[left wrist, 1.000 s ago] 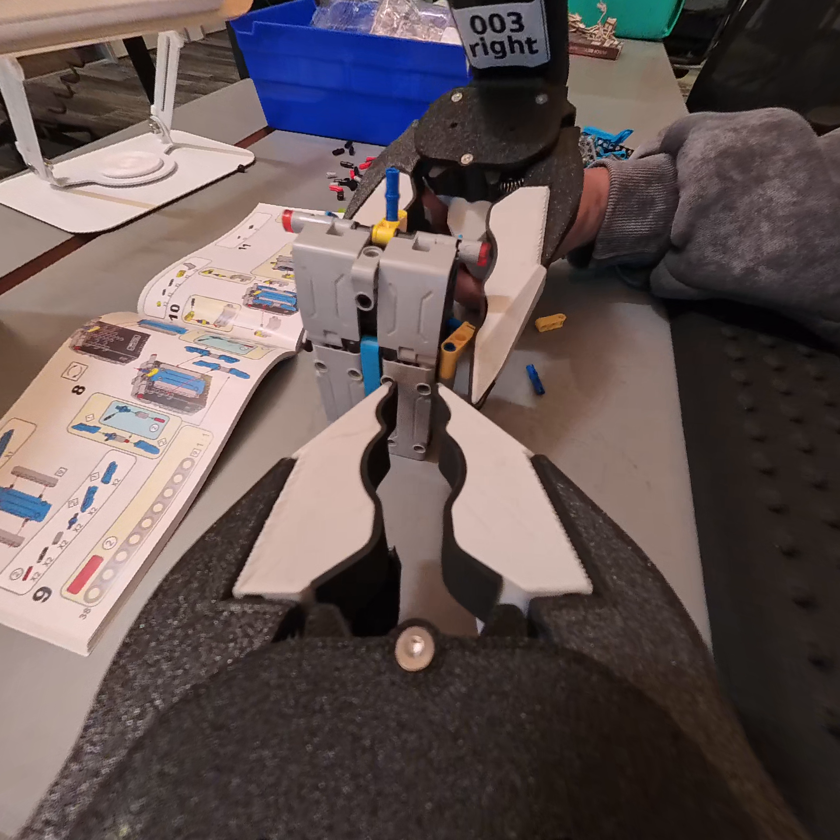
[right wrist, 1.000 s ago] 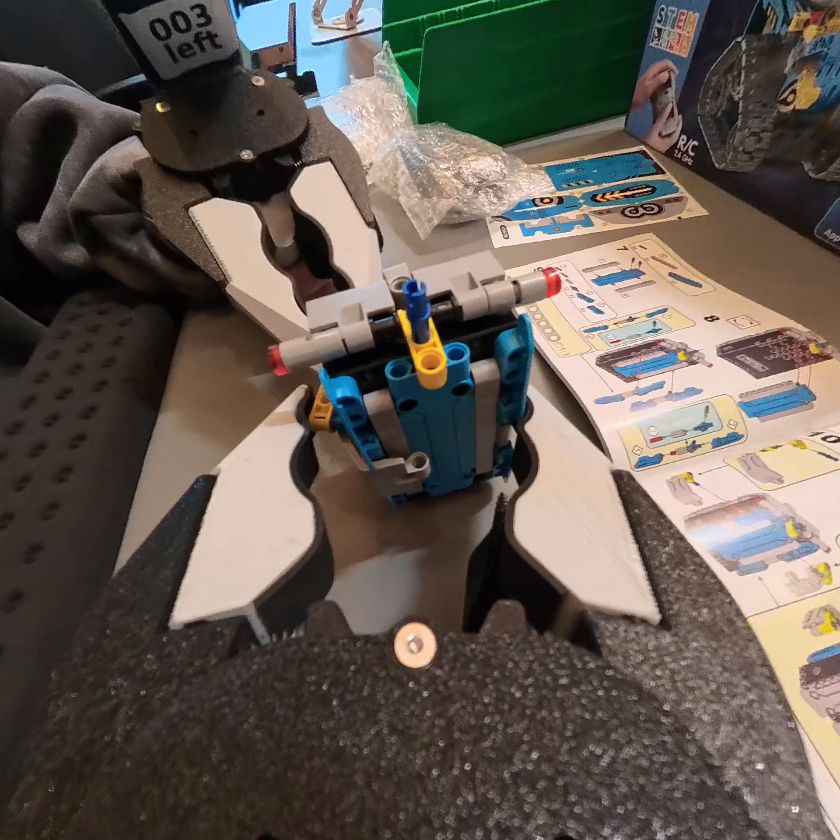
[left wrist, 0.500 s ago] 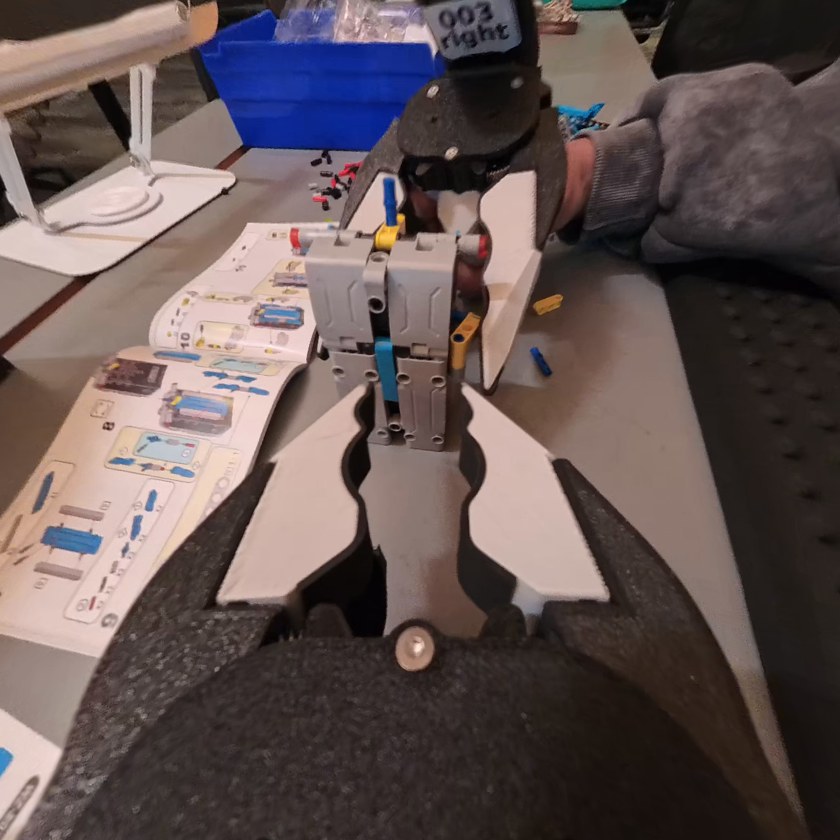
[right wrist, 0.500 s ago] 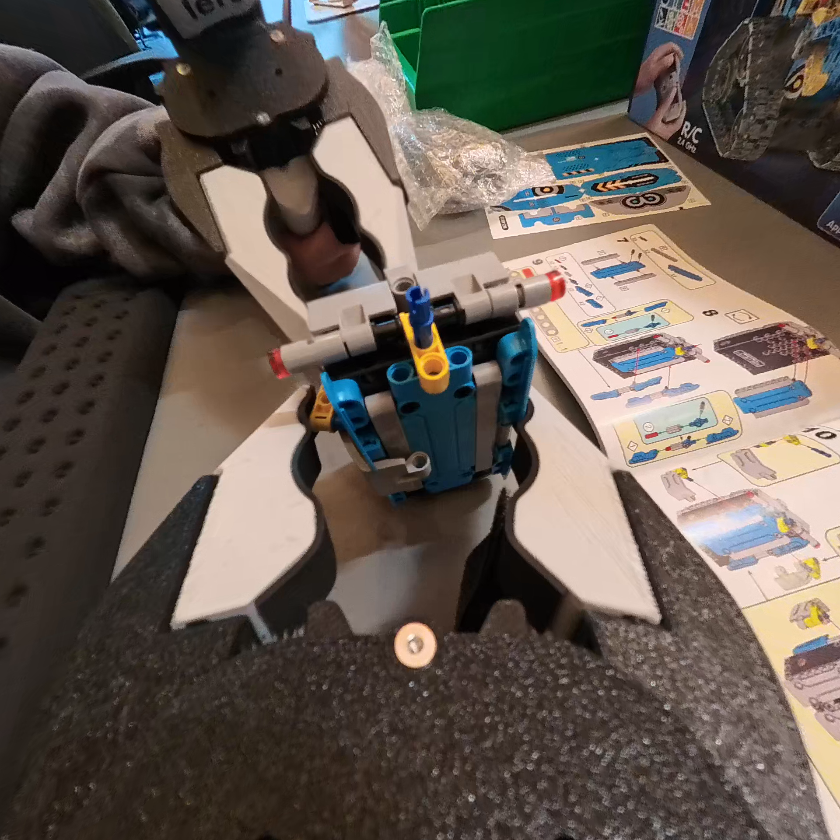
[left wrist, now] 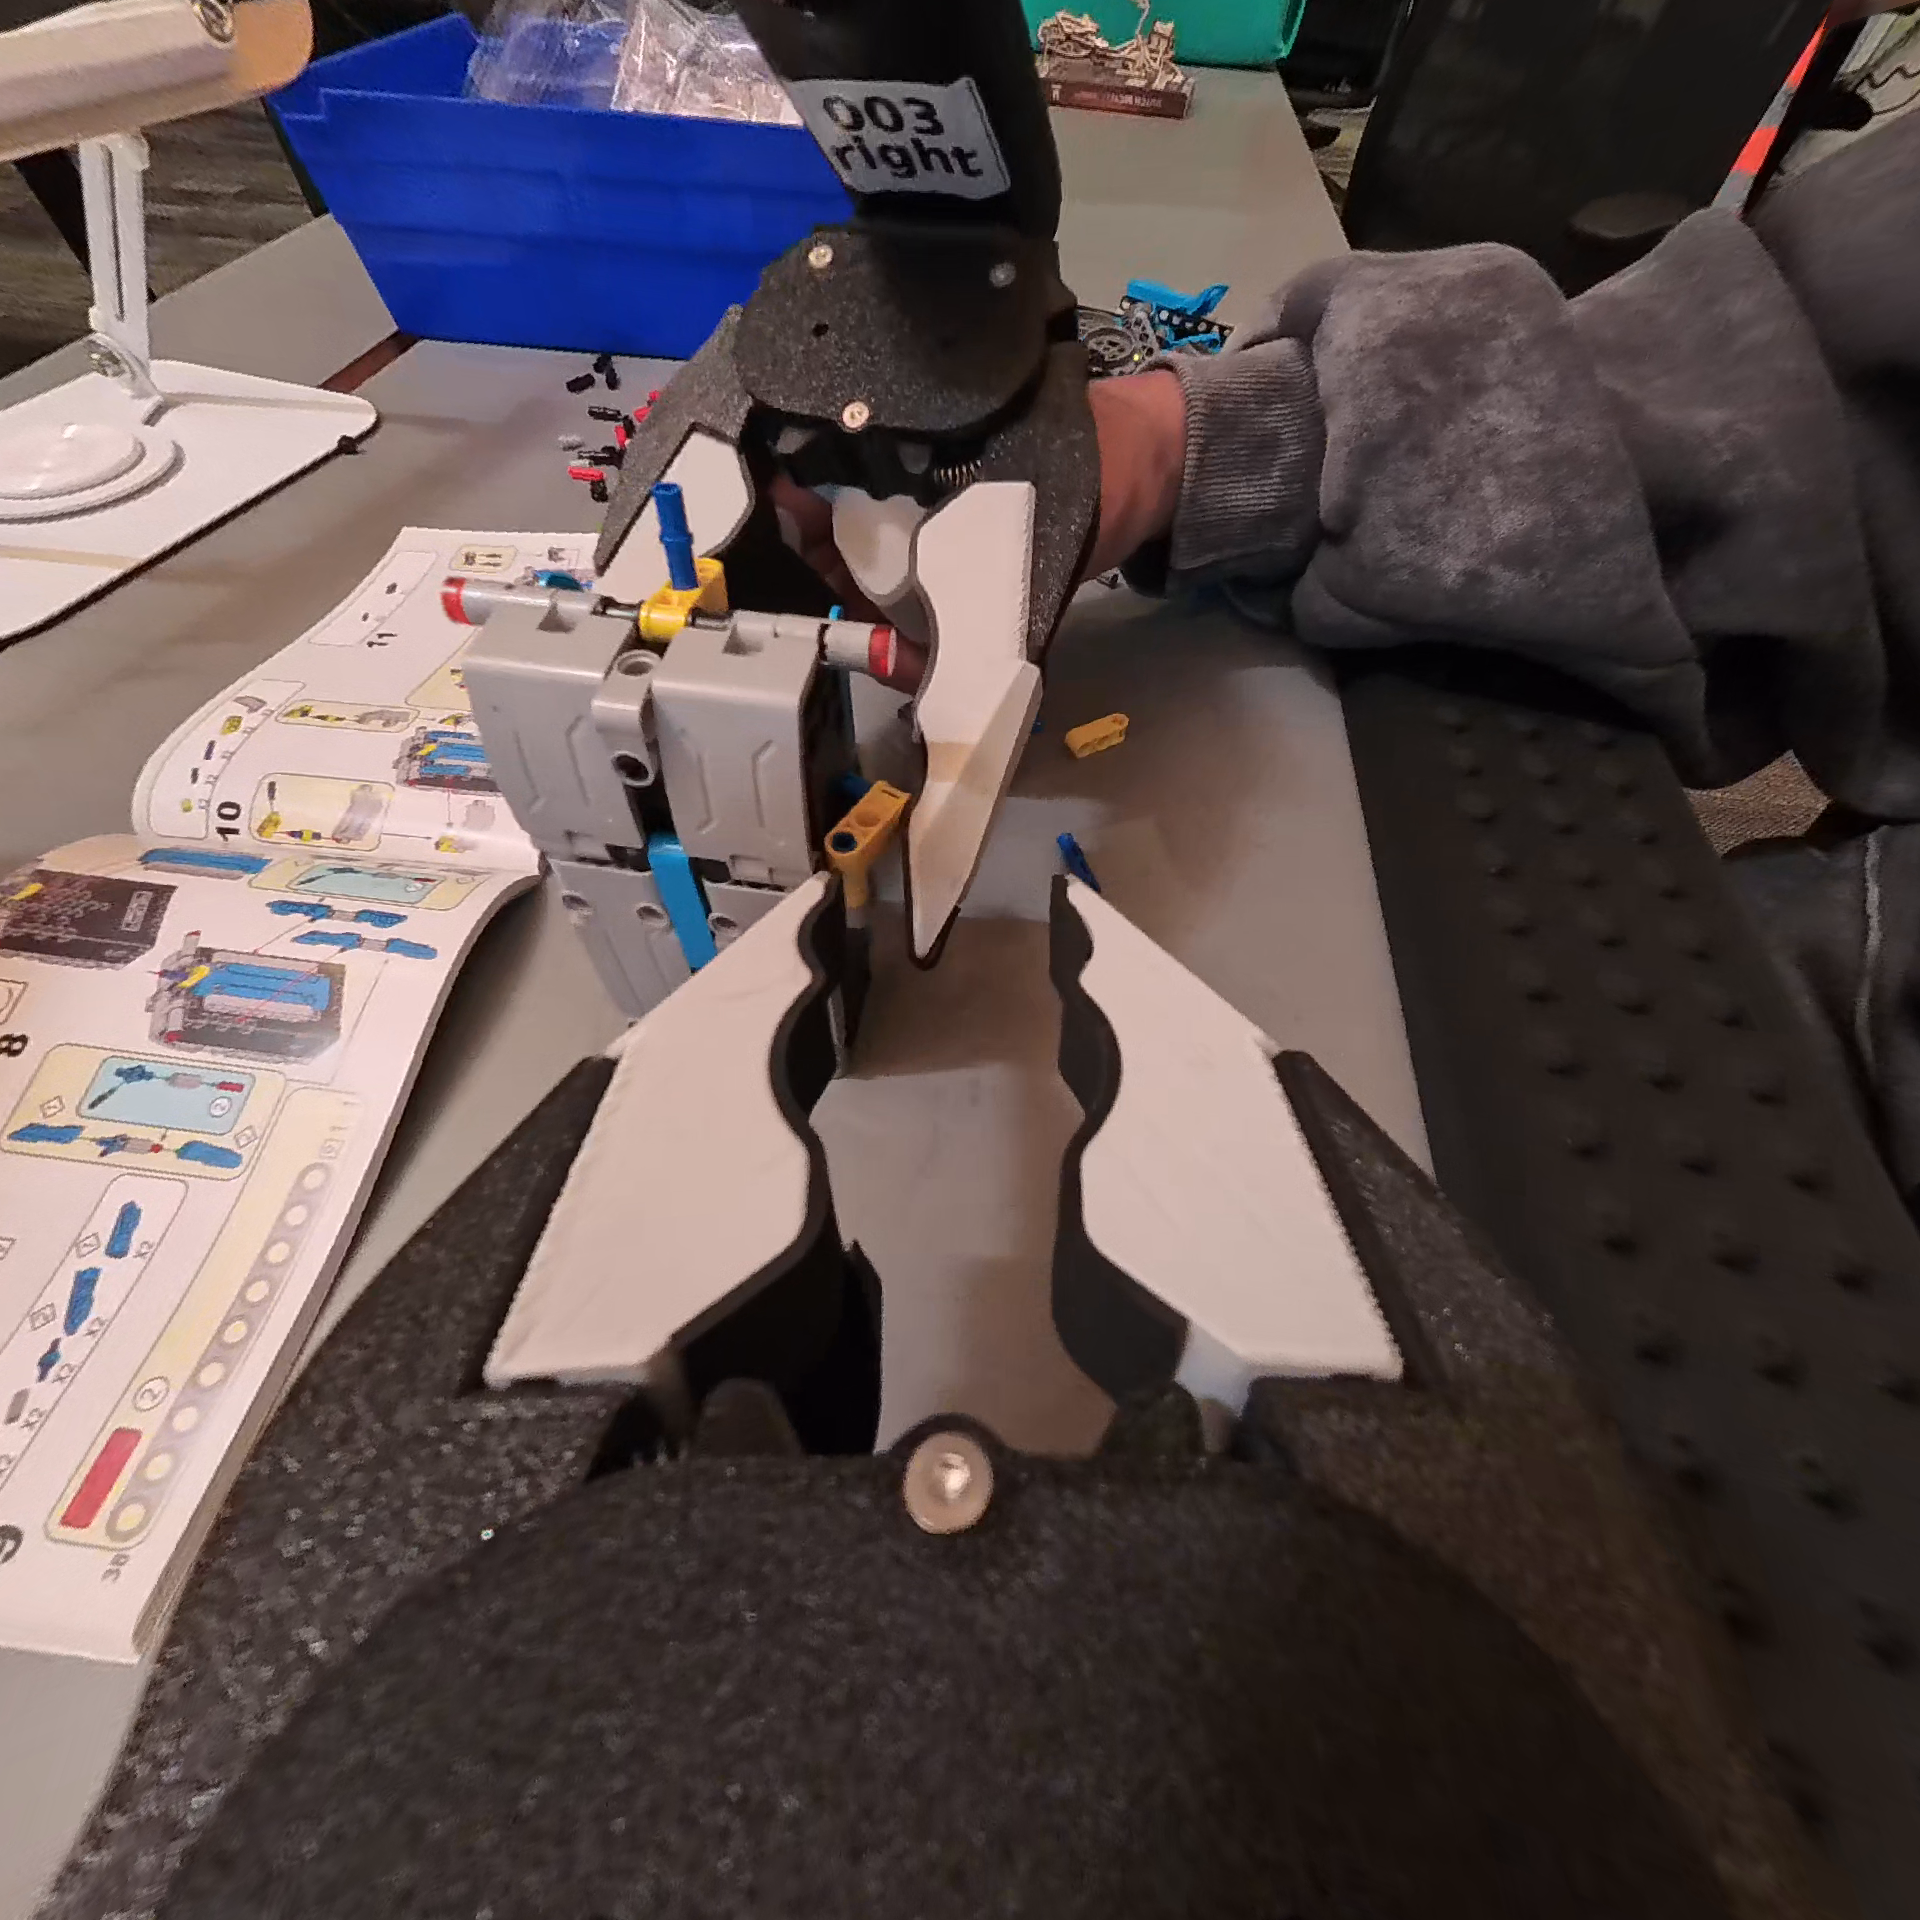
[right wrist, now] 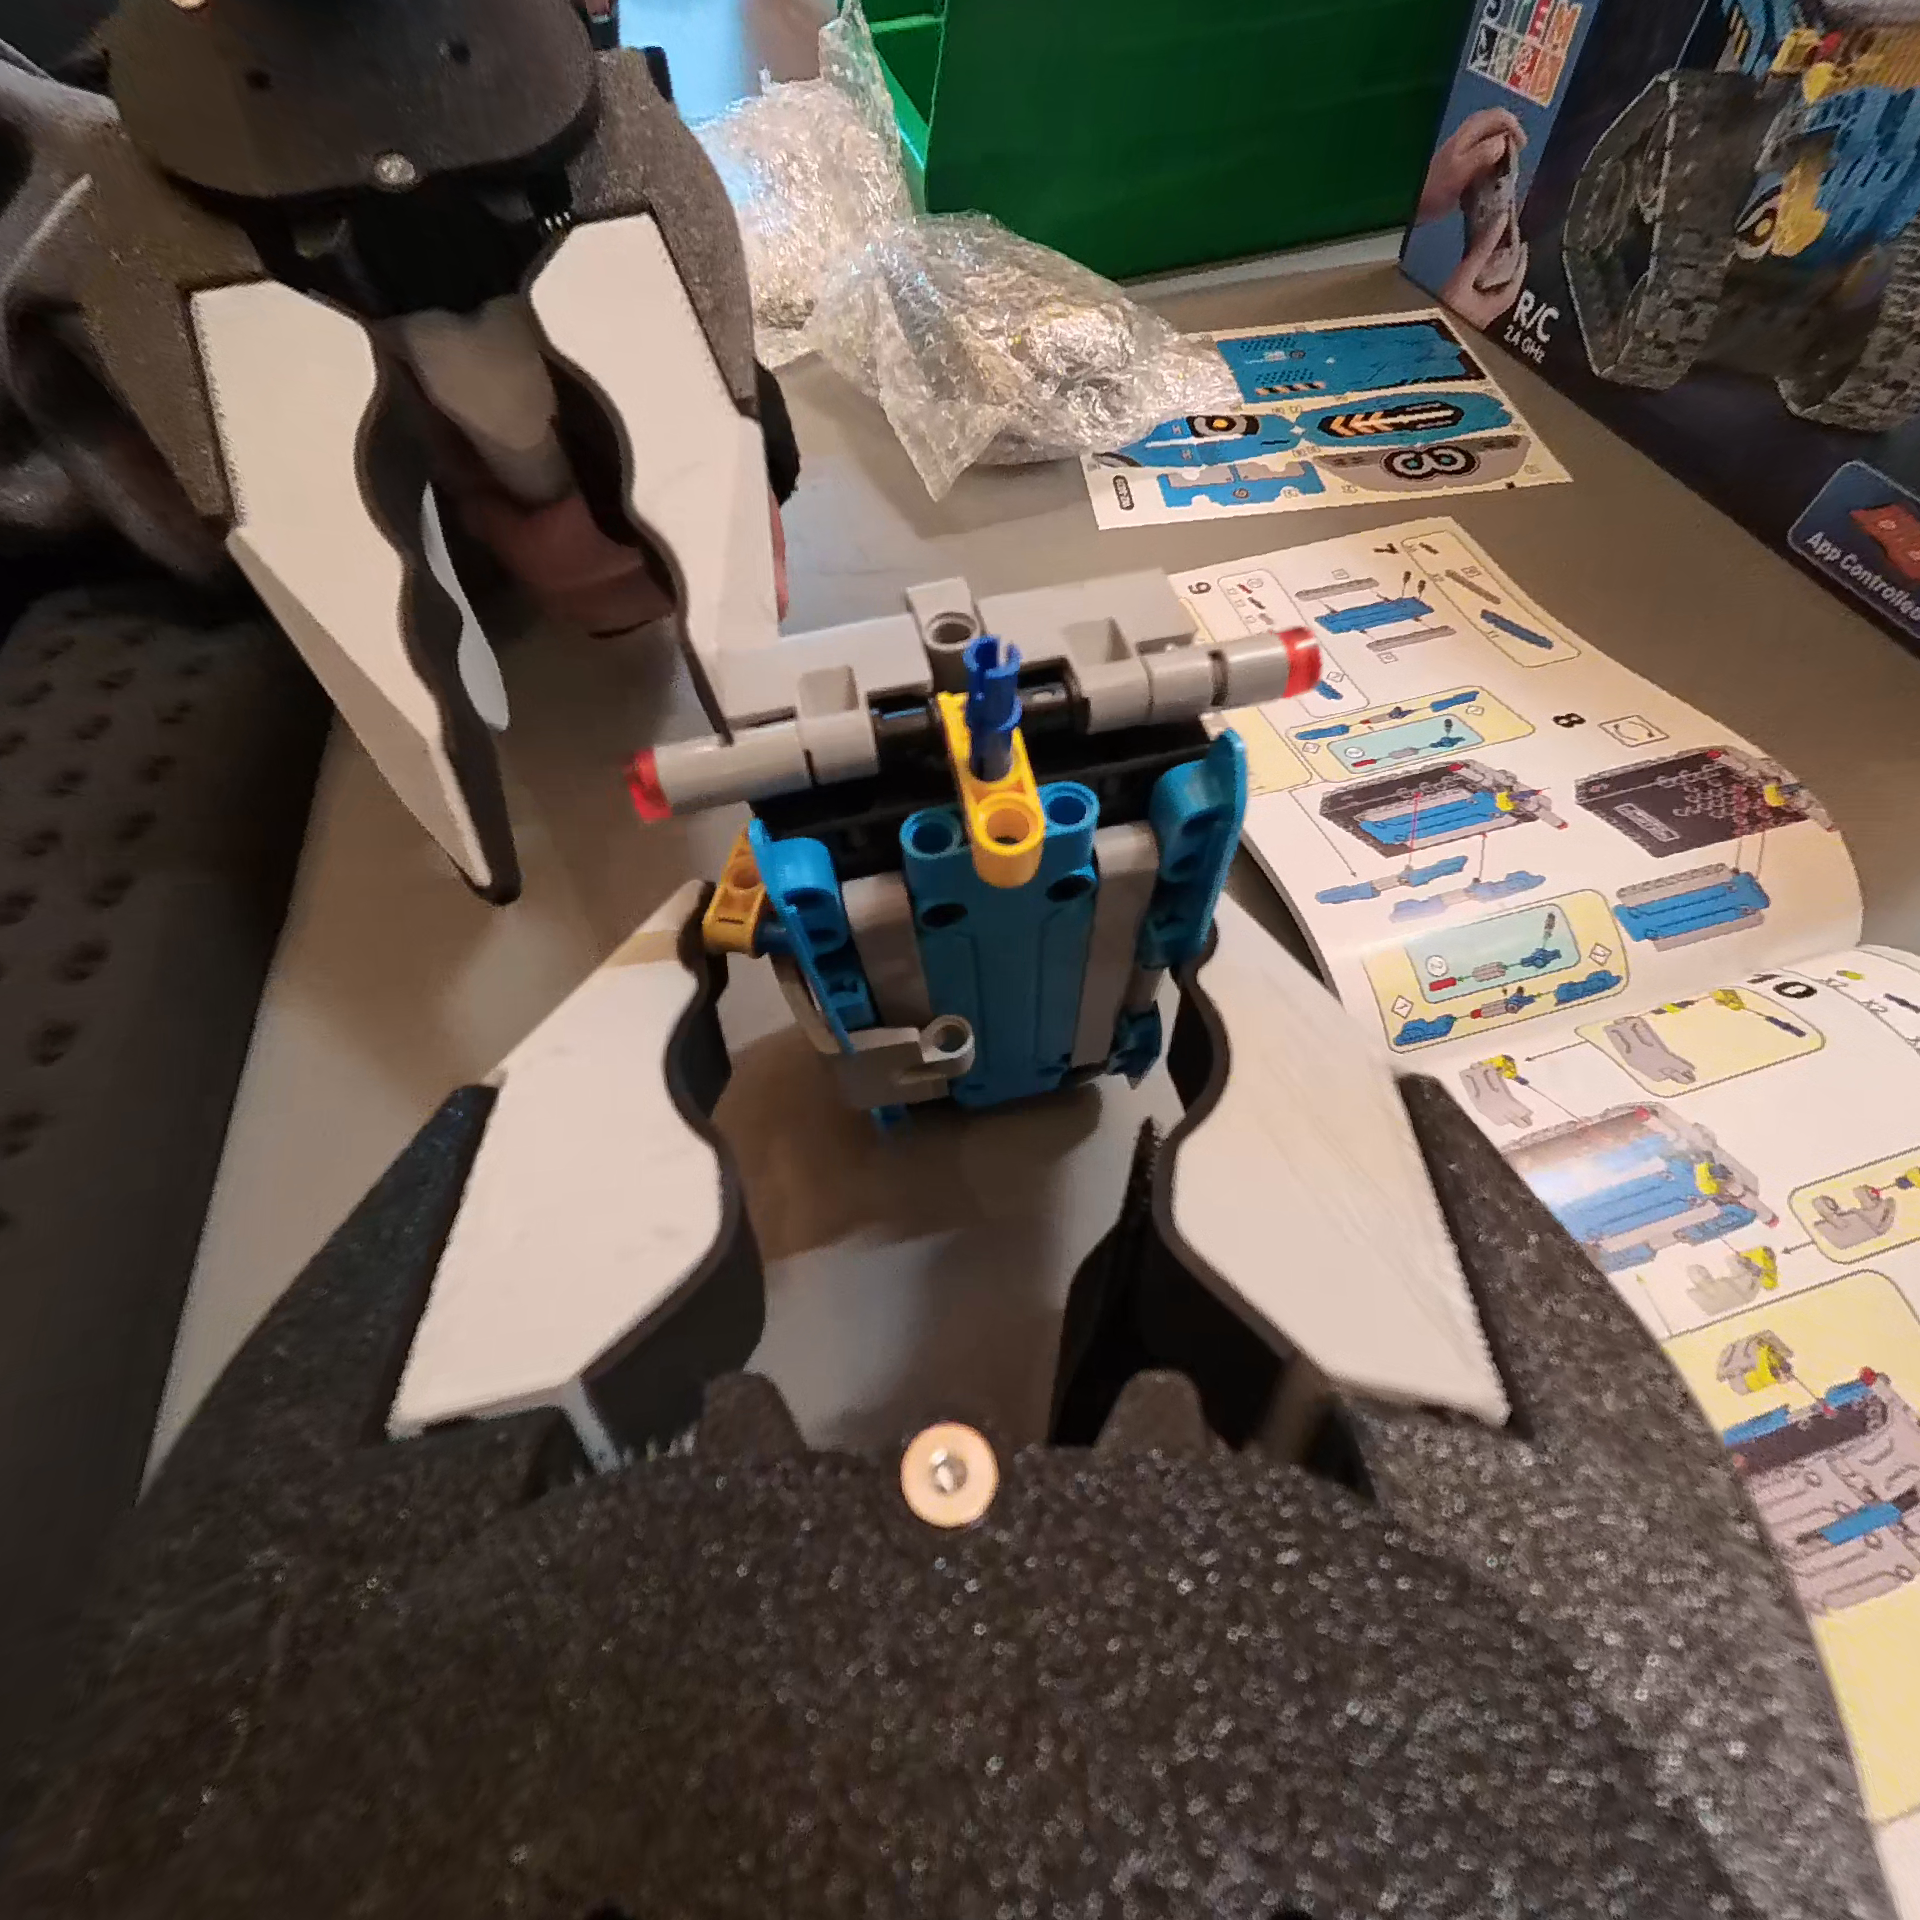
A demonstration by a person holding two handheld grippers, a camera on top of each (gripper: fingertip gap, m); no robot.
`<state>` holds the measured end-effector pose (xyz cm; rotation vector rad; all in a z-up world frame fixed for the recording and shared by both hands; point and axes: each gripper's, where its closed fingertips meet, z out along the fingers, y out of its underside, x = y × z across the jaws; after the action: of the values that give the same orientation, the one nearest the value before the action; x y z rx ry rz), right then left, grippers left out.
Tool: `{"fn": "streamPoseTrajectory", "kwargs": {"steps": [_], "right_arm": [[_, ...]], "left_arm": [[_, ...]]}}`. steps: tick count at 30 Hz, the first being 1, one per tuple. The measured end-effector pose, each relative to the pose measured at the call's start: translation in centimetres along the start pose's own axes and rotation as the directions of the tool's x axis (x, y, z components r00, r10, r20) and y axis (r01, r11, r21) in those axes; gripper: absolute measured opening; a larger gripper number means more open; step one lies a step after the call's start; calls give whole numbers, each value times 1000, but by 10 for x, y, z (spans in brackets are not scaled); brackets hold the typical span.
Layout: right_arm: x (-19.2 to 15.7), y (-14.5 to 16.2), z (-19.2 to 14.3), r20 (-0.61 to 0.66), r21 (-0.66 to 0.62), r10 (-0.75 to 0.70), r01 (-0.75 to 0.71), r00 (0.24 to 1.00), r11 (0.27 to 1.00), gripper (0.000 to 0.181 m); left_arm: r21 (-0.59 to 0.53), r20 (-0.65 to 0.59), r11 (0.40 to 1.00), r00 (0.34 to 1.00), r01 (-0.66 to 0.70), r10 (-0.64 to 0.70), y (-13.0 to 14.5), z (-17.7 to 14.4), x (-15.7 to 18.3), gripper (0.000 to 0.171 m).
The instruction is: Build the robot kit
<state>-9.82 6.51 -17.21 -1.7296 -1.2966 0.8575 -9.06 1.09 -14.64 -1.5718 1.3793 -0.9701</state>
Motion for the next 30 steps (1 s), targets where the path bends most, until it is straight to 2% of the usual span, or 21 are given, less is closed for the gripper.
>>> {"fn": "streamPoseTrajectory", "kwargs": {"steps": [7, 15, 19, 30], "right_arm": [[1, 1, -2, -2, -11, -5, 5, 1000, 1000, 86], [-5, 1, -1, 37, -14, 15, -14, 999, 1000, 86], [-4, 2, -2, 37, -18, 3, -2, 999, 1000, 86], [5, -2, -23, -55, 8, -3, 4, 998, 1000, 90]], "left_arm": [[8, 10, 1000, 1000, -2, 2, 0, 4, 3, 43], [18, -28, 1000, 999, -14, 15, -1, 4, 12, 35], [8, -12, 1000, 1000, -26, 26, 0, 4, 9, 37], [50, 68, 999, 998, -5, 2, 0, -4, -14, 42]]}}
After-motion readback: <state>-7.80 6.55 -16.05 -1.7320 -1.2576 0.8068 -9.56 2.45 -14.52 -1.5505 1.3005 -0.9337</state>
